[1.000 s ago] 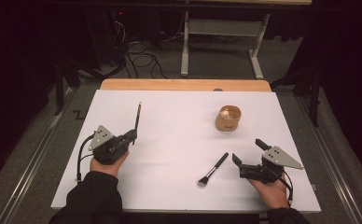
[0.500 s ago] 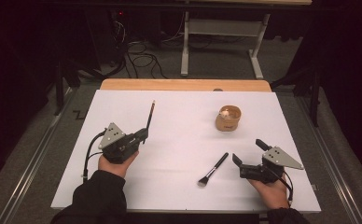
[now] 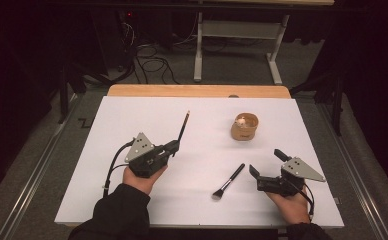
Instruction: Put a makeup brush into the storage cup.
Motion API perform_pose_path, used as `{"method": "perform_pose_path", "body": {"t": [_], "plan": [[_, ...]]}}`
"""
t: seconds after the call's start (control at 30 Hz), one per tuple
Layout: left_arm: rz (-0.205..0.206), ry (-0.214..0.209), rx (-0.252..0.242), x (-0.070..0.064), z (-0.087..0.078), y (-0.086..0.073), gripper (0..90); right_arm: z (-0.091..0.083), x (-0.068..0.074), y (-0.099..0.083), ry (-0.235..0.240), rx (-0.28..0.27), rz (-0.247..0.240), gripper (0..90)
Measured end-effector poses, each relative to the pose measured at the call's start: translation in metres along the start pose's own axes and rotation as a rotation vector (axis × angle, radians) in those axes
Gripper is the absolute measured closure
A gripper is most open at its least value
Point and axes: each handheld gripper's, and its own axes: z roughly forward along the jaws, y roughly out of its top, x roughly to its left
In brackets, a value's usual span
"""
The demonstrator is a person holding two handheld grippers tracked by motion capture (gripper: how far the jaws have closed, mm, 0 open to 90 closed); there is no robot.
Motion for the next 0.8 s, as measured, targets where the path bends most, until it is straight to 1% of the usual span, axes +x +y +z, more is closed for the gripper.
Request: {"method": "perform_pose_path", "body": {"t": [0.2, 0.33, 0.4, 0.6, 0.8], "plan": [[0.005, -0.038, -0.005, -0.010, 0.005, -0.003, 84.5, 0.000, 0.000, 0.000, 0.000, 0.001, -0.004, 0.4], [-0.003, -0.052, -0.009, -0.012, 0.004, -0.008, 84.5, 0.000, 0.002, 0.002, 0.008, -0.007, -0.006, 0.4], [-0.004, -0.055, -0.004, -0.012, 0.004, -0.010, 84.5, 0.000, 0.004, 0.004, 0.017, -0.015, 0.005, 0.4], [-0.016, -0.061, 0.001, -0.012, 0.003, -0.016, 84.5, 0.002, 0.012, 0.020, 0.042, -0.044, 0.003, 0.5], [-0.022, -0.053, -0.006, -0.009, 0.000, -0.016, 84.5, 0.007, 0.017, 0.036, 0.059, -0.037, -0.016, 0.5]]}}
